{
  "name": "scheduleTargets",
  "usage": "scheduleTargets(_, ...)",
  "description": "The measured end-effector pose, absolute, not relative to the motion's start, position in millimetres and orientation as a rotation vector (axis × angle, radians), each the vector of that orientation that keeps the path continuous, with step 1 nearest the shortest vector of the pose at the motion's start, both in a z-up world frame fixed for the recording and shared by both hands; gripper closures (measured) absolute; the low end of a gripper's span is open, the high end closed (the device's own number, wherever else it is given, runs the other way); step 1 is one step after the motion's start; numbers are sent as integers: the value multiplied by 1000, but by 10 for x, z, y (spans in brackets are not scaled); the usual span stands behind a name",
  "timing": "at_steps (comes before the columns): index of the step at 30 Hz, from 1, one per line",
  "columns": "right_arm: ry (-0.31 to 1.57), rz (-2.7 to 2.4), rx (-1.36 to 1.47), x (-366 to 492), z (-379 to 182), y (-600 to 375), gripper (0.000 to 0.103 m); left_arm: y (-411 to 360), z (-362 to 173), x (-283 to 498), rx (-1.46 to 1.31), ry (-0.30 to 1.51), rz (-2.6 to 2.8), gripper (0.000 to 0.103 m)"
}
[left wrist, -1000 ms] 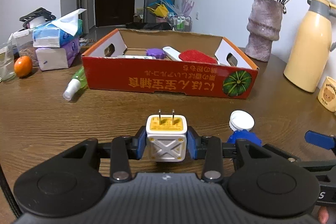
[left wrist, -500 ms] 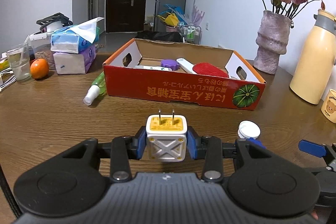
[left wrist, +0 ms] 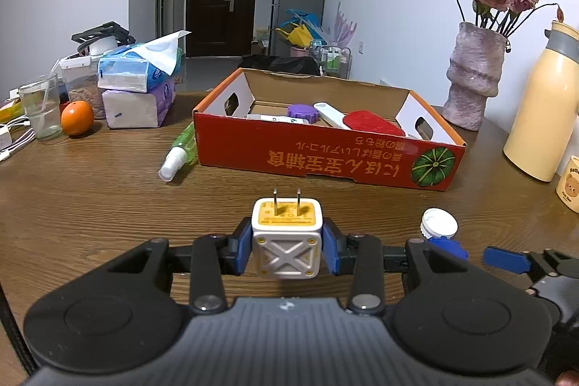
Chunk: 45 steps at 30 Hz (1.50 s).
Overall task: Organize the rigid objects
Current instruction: 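Close the right gripper on the blue gear-edged cap, then carry the plug adapter and blue cap with both grippers over the box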
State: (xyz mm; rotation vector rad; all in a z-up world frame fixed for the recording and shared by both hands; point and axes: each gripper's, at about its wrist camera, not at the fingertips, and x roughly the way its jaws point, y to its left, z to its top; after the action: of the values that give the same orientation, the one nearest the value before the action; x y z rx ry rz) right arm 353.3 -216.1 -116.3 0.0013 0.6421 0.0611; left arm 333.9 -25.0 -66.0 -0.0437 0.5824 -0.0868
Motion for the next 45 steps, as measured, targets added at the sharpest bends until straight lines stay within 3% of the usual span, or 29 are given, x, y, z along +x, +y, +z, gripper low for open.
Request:
scheduleTargets(2,657,64,2,3566,-1177,-2135,20,-241,-660,3338,-43,582,-87,63)
scheduleTargets(6,666,74,-1,3583,-1186,-2094,50,-237,-660,3338,-43,583,-86,63)
scheduleTargets(45,473,130,3,3327,-792,-1974,51,-320,-447,3392,-36,544,-79,63)
